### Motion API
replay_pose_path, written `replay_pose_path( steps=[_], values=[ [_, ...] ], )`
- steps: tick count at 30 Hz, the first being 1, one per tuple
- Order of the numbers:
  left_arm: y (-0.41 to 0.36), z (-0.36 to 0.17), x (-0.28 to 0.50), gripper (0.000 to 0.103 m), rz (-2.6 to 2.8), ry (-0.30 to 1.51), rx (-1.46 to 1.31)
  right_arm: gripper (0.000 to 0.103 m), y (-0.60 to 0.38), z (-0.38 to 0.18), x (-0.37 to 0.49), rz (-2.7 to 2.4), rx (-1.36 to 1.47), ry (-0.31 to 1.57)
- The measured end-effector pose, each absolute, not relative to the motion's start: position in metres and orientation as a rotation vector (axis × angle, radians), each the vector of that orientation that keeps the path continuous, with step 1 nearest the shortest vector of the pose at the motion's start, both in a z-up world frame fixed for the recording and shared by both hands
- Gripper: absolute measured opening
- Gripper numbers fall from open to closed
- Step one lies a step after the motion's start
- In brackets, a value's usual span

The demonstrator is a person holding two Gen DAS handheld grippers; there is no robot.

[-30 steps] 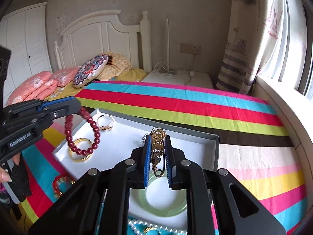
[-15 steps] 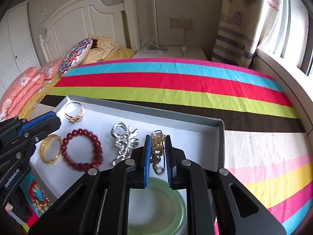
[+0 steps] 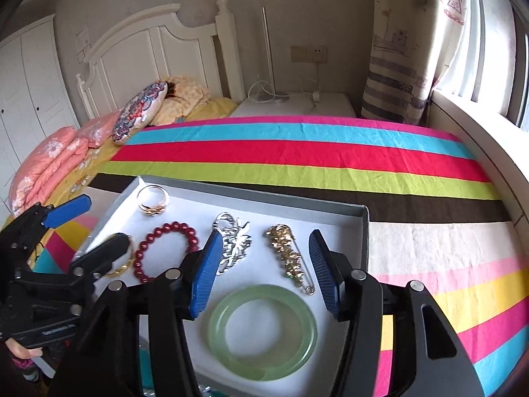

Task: Organize jewelry
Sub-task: 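Lower the brooch and red bead bracelet into the tray and open both tools, then withdraw both tools from the tray toward the remaining jewelry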

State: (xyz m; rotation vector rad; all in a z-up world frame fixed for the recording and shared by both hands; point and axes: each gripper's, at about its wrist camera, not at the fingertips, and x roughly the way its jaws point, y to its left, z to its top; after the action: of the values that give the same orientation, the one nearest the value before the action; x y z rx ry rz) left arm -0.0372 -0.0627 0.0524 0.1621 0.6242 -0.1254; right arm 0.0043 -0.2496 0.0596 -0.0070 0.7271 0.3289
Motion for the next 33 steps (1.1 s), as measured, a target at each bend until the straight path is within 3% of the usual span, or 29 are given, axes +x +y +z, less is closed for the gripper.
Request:
replay_pose_path(
  steps=[4, 10, 19, 33],
  values=[
    [-0.061, 0.055, -0.048, 0.090, -0.112, 0.608, 0.165, 0.072, -0.248, 0.068, -0.017, 0.343, -0.003, 0.689],
    [-0.054, 0.060, -0.065, 0.098, -0.093, 0.593, 0.131, 0.084, -0.247, 0.070, -0.048, 0.350, -0.034, 0.659],
    [-0.006, 0.067, -0.107, 0.101, -0.056, 0.560, -0.048, 0.086, -0.270, 0.067, -0.088, 0.338, 0.011, 0.633],
    [0.055, 0.033, -0.143, 0.101, -0.062, 0.578, -0.227, 0.086, -0.297, 0.037, -0.121, 0.315, 0.063, 0.647]
  ],
)
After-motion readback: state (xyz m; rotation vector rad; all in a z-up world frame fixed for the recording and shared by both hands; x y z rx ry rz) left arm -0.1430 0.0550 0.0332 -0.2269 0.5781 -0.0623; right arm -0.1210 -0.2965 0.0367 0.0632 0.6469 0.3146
